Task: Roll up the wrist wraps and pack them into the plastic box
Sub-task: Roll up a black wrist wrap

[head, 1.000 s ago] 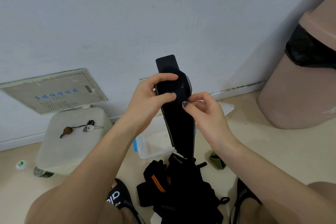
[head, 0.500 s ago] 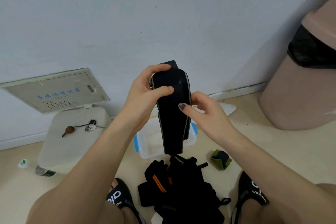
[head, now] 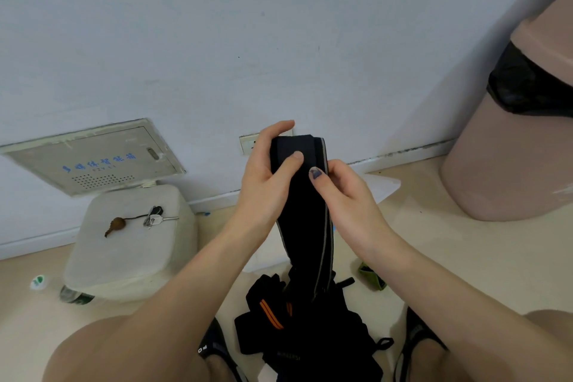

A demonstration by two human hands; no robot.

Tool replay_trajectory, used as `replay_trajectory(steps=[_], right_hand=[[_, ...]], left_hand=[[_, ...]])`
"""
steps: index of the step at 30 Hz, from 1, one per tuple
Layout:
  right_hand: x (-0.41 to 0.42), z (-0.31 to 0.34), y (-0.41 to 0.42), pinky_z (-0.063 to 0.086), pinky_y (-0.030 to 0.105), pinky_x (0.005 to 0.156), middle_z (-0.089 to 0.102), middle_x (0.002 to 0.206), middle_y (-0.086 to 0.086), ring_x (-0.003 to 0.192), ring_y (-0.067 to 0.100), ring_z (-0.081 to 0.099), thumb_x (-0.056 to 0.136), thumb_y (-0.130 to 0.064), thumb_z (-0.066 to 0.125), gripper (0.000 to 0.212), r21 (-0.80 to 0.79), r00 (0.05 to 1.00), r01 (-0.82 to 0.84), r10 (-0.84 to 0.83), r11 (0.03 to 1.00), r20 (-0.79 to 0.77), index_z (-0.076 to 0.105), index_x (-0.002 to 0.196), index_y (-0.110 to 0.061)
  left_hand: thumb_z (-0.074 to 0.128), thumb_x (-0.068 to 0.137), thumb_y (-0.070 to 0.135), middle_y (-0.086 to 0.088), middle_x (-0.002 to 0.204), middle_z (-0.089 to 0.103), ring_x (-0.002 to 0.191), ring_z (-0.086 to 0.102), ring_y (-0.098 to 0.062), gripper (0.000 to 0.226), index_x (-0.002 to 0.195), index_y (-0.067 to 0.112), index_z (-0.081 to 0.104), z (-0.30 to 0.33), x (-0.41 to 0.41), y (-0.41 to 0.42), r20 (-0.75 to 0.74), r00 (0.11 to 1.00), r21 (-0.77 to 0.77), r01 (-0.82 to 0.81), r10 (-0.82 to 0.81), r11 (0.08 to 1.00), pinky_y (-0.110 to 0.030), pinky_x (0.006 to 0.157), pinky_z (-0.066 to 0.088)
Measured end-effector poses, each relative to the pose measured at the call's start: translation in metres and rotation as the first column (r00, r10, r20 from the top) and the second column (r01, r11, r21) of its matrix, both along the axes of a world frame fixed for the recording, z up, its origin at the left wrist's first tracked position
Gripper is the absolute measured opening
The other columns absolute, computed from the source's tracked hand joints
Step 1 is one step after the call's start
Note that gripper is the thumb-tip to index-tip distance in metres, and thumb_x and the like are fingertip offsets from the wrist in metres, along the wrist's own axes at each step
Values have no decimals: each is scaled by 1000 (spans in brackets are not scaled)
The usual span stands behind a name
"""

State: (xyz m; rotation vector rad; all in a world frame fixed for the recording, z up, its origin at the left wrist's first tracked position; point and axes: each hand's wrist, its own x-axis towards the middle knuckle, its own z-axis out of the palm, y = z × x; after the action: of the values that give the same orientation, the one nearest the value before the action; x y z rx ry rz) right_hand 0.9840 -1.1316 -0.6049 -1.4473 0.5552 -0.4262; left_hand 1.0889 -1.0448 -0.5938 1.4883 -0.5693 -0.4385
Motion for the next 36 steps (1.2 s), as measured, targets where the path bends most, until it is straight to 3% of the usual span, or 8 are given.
replay_trajectory(steps=[5,10,16,22,26,31,34,36], right_hand=[[-4,-8,8,59,47,91,73,104,-8,97,11,72,101,-27,59,18,-141,988,-112,94,984,-125,57,120,-29],[-4,-7,5,57,51,98,74,110,-4,105,15,72,103,-23,55,20,-77,993,-91,84,993,-89,59,121,-30],[-3,-9,3,55,55,100,75,114,2,109,22,72,107,-21,51,20,2,994,-94,94,996,-55,63,122,-26],[-1,-8,3,55,49,102,76,111,0,108,18,72,99,-29,57,23,-1,986,-150,149,989,-79,66,120,-25],[1,-4,-1,52,39,86,72,93,4,90,14,69,102,-30,61,19,28,996,-76,77,997,-39,66,109,-13],[2,1,4,57,36,92,76,109,6,106,23,72,108,-24,51,21,28,998,-59,60,998,-33,69,118,-20],[4,7,0,56,42,95,74,114,14,110,27,72,107,-33,52,28,149,1000,2,0,989,-13,69,117,-13],[4,11,-3,57,38,94,77,112,10,107,22,74,107,-34,53,29,204,999,45,-49,978,14,71,117,-14]], left_hand=[[59,97,4,8,107,67,98,65,-11,37,123,30,64,3,3,-2,-14,998,-8,-61,61,998,-41,92,59],[61,98,6,8,103,65,92,65,-9,35,124,29,62,5,0,-4,-10,999,-22,-43,42,999,-34,87,59],[64,98,8,23,93,67,89,66,-1,28,118,27,64,8,1,-4,72,997,-1,-31,31,1000,-24,79,57],[69,95,21,12,95,66,92,64,-10,11,101,30,66,5,8,-5,97,982,-20,-159,160,987,-37,86,57],[63,100,19,18,94,66,92,63,-4,8,102,27,61,4,3,-6,170,974,25,-153,146,988,-24,85,52],[54,105,20,19,95,64,92,62,-5,9,104,28,60,3,-1,-8,175,973,62,-162,149,985,-26,84,51],[54,105,19,16,100,64,97,62,-2,11,111,26,59,5,-5,-6,215,973,76,-107,88,991,-16,84,47],[53,106,17,16,101,64,97,61,3,13,116,24,58,4,-12,-6,239,971,104,-47,21,993,-10,82,44]])
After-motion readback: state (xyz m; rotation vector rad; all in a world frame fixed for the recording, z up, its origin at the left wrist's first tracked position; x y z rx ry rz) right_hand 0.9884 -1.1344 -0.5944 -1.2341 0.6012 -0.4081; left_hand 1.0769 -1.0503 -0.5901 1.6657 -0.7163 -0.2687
